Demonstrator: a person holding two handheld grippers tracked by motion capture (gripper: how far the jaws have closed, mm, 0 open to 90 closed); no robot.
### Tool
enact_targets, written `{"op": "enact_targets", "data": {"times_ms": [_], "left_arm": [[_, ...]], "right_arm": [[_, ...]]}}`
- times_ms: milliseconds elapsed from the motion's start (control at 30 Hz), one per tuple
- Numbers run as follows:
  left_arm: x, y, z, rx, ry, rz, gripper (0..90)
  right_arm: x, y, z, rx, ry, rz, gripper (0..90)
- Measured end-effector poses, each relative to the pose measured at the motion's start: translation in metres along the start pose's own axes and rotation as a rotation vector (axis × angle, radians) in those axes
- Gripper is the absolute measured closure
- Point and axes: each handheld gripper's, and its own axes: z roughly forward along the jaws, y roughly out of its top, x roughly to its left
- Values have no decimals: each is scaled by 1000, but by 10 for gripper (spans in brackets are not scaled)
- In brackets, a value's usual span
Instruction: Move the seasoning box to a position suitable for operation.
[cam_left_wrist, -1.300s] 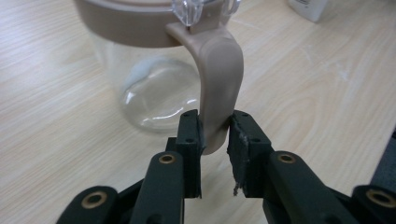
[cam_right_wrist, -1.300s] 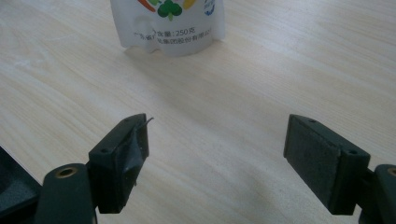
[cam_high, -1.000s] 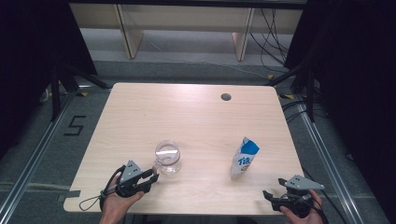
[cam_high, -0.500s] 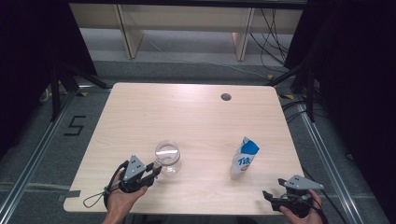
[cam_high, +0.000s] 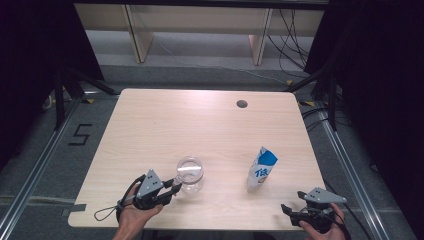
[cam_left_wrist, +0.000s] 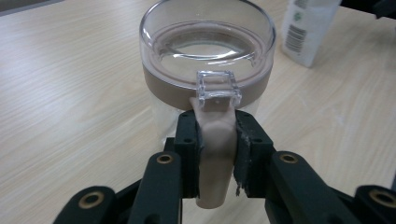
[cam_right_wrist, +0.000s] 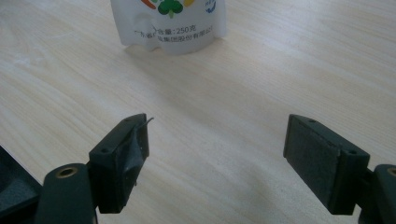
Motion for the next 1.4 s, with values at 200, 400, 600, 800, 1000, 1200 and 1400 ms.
{"op": "enact_targets", "data": {"times_ms": [200,400,600,800,1000,1200,1400], "left_arm": [[-4,4,10,0,-63,30,726],[-10,6,16,-7,-130,43,726],[-15,7,20,-8,-176,64,725],[-13,8,23,-7,-206,88,723],[-5,8,24,-8,-172,84,707],[-1,8,27,-21,-143,61,690],[1,4,28,-21,-122,42,609]], "right_arm": [[0,0,0,-1,10,1,231],[1,1,-1,-11,24,-2,240],[-1,1,0,-11,38,-14,240],[0,1,-2,-20,36,-7,241],[4,2,-2,-13,30,10,243],[3,3,-2,-48,59,-28,249],[7,4,-1,-49,73,-40,256]]}}
